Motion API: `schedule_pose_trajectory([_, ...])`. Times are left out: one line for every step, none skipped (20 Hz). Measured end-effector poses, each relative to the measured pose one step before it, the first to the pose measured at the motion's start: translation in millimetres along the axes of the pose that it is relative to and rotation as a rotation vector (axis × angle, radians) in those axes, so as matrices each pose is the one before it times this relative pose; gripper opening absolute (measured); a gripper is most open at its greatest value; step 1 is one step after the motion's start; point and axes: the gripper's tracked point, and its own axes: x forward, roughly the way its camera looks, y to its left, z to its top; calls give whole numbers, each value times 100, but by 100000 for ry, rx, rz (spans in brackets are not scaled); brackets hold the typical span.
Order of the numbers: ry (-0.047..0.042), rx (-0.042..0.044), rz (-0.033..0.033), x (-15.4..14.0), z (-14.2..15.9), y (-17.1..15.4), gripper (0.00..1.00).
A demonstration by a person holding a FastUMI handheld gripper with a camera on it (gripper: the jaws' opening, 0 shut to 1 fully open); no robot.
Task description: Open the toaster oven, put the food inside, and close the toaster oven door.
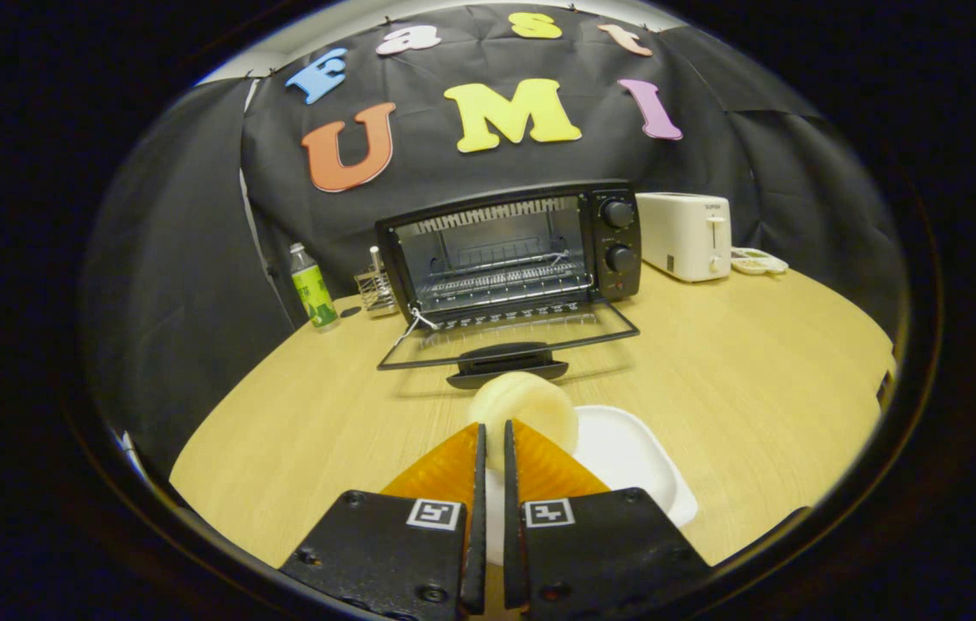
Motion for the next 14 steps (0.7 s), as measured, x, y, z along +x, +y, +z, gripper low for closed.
schedule_pose_trajectory([1832, -3209, -4848, 206, -710, -865, 19])
schedule_pose_trajectory([1396, -1860, -2218, 205, -526, -347, 38])
schedule_pose_trajectory([1607, -1477, -761, 187, -276, -67, 56])
schedule_pose_trajectory([1143, 758, 127, 22, -182, 75, 75])
schedule_pose_trajectory([1134, 236, -255, 62, -83, -37, 76])
schedule_pose_trajectory([727, -895, -1398, 232, -23, -399, 76])
schedule_pose_trajectory([-379, -1000, -980, 320, 416, -308, 77])
schedule_pose_trajectory([-812, -1350, -1073, 312, 617, -418, 77])
schedule_pose_trajectory([-1673, -418, 412, -34, 726, -36, 77])
schedule_pose_trajectory([-1106, -419, 277, 318, 487, 50, 77])
schedule_pose_trajectory([1512, -1057, -292, 688, -54, -182, 82])
schedule_pose_trajectory([2457, -77, 1130, 390, -191, 131, 87])
schedule_pose_trajectory([2265, 1379, 1993, 483, -45, 335, 91])
schedule_pose_trajectory([1024, 532, 1666, 268, 105, 35, 85])
